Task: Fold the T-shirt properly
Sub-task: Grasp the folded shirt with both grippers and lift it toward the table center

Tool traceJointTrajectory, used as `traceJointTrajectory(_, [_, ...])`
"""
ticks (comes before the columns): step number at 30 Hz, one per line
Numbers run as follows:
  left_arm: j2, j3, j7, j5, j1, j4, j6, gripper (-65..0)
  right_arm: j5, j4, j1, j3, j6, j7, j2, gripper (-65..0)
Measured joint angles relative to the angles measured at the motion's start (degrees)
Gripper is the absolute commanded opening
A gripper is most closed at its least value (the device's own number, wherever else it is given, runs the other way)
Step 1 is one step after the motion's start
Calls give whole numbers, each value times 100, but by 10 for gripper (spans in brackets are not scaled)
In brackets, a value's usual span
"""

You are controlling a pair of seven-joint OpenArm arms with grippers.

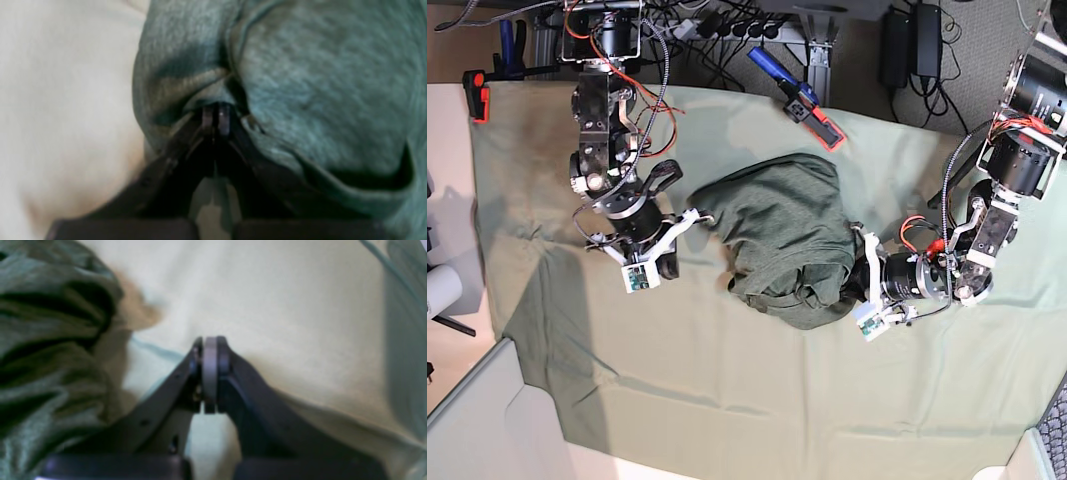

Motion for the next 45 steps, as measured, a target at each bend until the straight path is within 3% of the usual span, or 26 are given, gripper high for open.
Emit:
traceJointTrajectory(4, [120, 0, -7, 136, -131, -181, 20, -650, 116, 7, -144, 0, 0, -55, -50, -650])
traceJointTrajectory(8, [9, 4, 66, -44, -122, -181, 20, -650, 284, 155, -459, 0, 0, -96, -83, -650])
traceJointTrajectory(12, [-348, 7, 960, -883, -103, 101, 74, -650, 476, 507, -804, 0, 0, -92, -162, -650])
traceJointTrajectory(17, [-885, 7, 1176, -1016, 125, 743, 129, -650, 649, 789, -1115, 0, 61, -107, -505, -650])
traceJointTrajectory(24, [-1255, 7, 1327, -1440, 129, 1248, 151, -650, 815, 872, -1285, -39, 114, -98, -938, -650])
traceJointTrajectory(33, [-1690, -774, 1617, -2041, 457, 1694, 175, -650, 798, 874, -1429, -1054, 133, -94, -1021, -650])
traceJointTrajectory(36, [-1797, -809, 1698, -2221, 616, 2006, 186, -650, 544, 940, -1565, -1316, 136, -55, -1021, -650])
traceJointTrajectory(40, [-1912, -809, 1698, -2240, 914, 2546, 186, -650, 195, 1276, -1805, -1283, 177, -116, -1016, -650])
traceJointTrajectory(45, [-1958, -811, 1738, -2223, 1410, 3617, 219, -650, 179, 1947, -2026, -822, 205, -186, -1012, -650])
